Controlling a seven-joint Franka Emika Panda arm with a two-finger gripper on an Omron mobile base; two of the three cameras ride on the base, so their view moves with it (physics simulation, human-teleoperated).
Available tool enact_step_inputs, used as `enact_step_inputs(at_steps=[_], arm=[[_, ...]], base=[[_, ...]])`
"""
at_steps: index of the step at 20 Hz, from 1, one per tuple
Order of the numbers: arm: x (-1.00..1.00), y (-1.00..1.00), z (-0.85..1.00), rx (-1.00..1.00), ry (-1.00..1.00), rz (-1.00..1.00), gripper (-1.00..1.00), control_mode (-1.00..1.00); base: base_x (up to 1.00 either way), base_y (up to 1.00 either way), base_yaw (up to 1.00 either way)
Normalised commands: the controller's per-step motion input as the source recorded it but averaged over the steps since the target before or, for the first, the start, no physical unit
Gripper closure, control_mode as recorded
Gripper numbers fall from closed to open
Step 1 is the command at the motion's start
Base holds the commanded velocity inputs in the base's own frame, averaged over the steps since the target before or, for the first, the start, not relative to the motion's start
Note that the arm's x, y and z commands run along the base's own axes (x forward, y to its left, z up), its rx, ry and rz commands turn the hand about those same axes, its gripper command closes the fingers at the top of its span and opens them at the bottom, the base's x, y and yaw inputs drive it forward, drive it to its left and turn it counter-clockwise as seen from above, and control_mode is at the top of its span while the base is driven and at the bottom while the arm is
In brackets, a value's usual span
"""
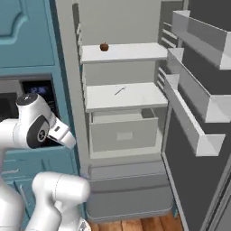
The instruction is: Pick the apple and tangerine from the fridge and place them on the plate next to the blender to make a fruit smoothie.
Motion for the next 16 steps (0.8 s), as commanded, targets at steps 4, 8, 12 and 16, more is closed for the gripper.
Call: enact_step_inputs(at_steps=[4,8,12,16], arm=[[0.00,0.00,0.00,0.00,0.00,0.00,-1.00,1.00],[0.00,0.00,0.00,0.00,0.00,0.00,-1.00,1.00],[0.00,0.00,0.00,0.00,0.00,0.00,-1.00,1.00],[0.00,0.00,0.00,0.00,0.00,0.00,-1.00,1.00]], base=[[0.46,-0.89,0.14],[0.19,-0.76,0.29],[0.36,-0.29,0.34],[0.35,-0.02,0.37]])
